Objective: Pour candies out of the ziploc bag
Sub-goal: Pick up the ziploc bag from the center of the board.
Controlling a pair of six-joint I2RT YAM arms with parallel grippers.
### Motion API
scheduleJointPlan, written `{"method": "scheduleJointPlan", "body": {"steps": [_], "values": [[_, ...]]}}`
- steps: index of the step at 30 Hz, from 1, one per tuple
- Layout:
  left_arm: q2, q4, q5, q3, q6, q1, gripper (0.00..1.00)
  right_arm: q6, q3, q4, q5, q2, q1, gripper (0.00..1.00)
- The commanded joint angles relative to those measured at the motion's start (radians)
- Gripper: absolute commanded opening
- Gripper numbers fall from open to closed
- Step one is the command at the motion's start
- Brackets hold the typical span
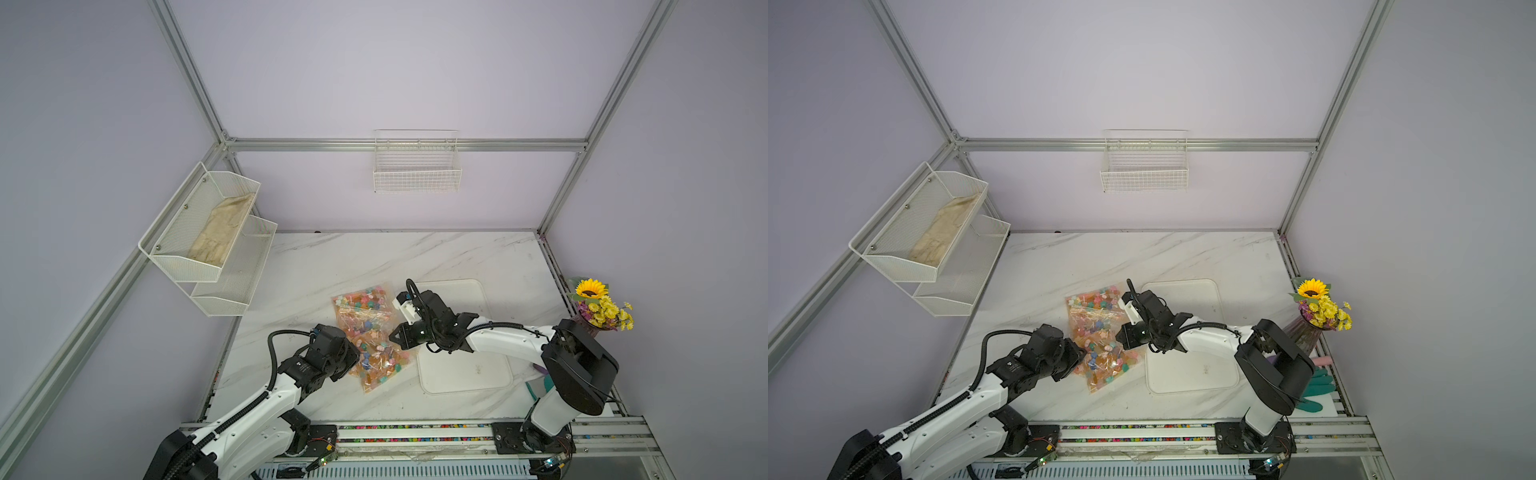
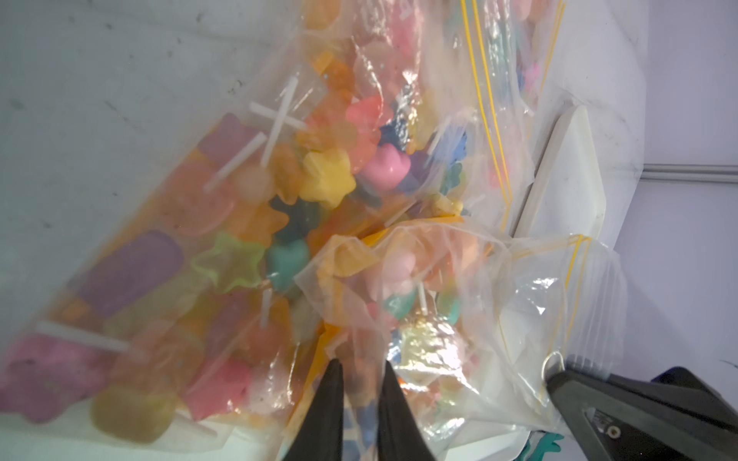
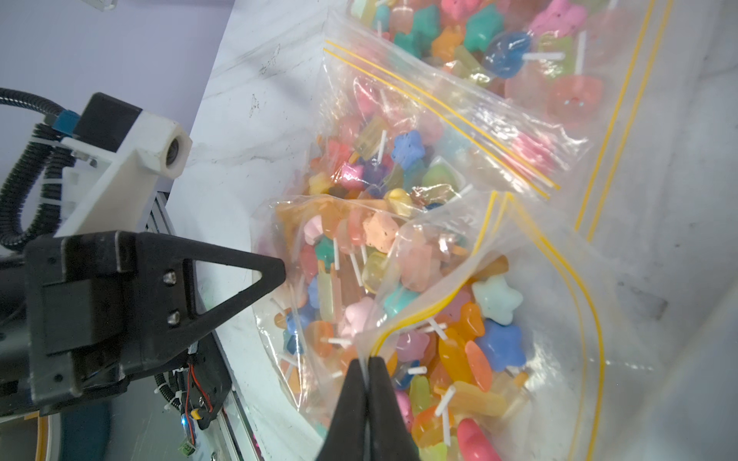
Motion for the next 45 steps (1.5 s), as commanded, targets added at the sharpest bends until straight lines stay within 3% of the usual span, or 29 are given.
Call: {"method": "scheduleJointPlan", "body": {"steps": [1, 5, 30, 45], "values": [[0.004, 0.027, -0.011, -0.019, 0.009, -0.002, 0.09, 0.011, 0.023, 0.024, 0.009, 0.012, 0.005, 0.06], [0.009, 0.021, -0.010, -0.009, 0.011, -0.003, 0.00, 0.012, 0.024, 0.024, 0.009, 0.014, 0.005, 0.06], [-0.014, -0.108, -0.055, 0.217, 0.094, -0.006, 0.00, 0.004, 0.014, 0.033, 0.073, -0.139, 0.005, 0.00], [0.071, -0.121, -0.053, 0.322, 0.138, -0.006, 0.00, -0.043, 0.066, 0.053, 0.086, -0.164, 0.006, 0.00]]}}
